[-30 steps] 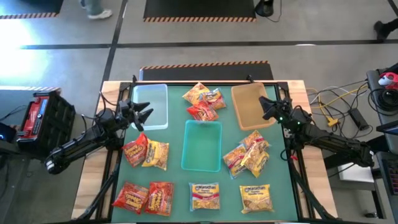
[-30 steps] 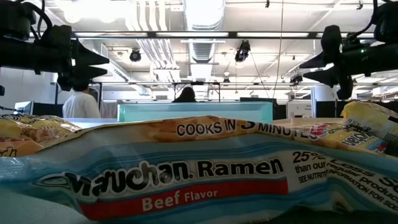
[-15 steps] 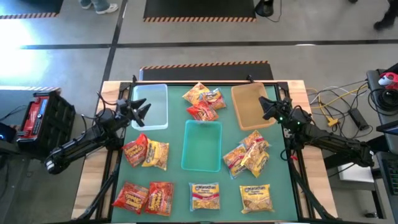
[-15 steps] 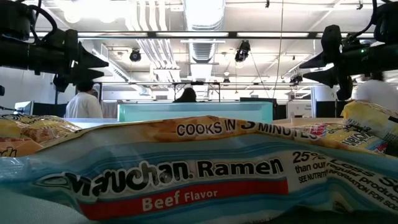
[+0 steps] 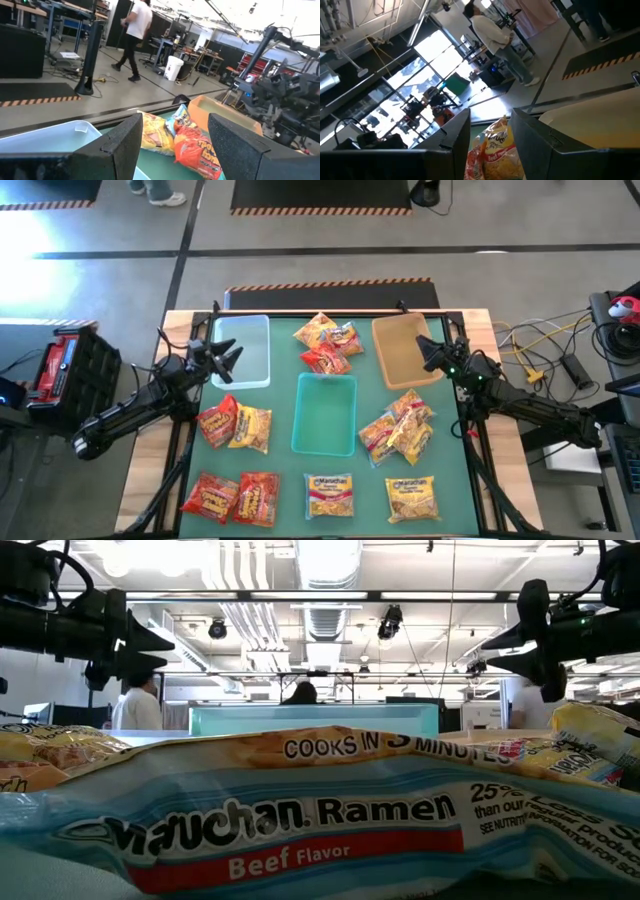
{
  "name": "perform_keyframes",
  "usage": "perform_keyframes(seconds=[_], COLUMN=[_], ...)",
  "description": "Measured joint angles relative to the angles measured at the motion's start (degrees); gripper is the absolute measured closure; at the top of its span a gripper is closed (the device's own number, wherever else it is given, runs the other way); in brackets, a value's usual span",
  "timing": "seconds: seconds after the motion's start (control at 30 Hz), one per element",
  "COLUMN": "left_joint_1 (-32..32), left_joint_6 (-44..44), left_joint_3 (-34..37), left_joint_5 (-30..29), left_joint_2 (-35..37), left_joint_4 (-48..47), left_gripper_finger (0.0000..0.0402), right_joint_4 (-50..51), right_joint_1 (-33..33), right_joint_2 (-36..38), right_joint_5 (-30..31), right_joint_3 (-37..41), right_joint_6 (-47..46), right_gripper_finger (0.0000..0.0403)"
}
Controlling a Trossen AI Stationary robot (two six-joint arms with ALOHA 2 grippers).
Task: Sort Maruchan noodles
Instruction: Put the orange noodle pack into the transparent bin
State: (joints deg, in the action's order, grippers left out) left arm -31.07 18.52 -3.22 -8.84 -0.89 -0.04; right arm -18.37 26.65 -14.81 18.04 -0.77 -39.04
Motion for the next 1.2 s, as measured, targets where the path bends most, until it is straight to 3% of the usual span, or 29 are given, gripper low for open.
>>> perform_keyframes(seconds=[0.33,0.57,1.2], left_joint_1=[0.0,-0.1,-0.1], left_joint_6=[1.9,-8.3,-2.9], left_joint_3=[0.0,0.0,0.0], left_joint_5=[-0.8,-2.7,-2.6], left_joint_2=[0.0,0.0,-0.4], left_joint_4=[0.0,1.1,1.7], left_gripper_finger=[0.0192,0.0192,0.0192], right_joint_4=[0.1,0.1,0.1], right_joint_1=[0.0,0.0,0.0], right_joint_2=[0.0,0.0,0.0], right_joint_5=[0.0,0.0,0.0], right_joint_3=[0.0,0.0,0.0], right_joint_6=[-0.4,0.5,0.7], right_gripper_finger=[0.0271,0.0271,0.0271])
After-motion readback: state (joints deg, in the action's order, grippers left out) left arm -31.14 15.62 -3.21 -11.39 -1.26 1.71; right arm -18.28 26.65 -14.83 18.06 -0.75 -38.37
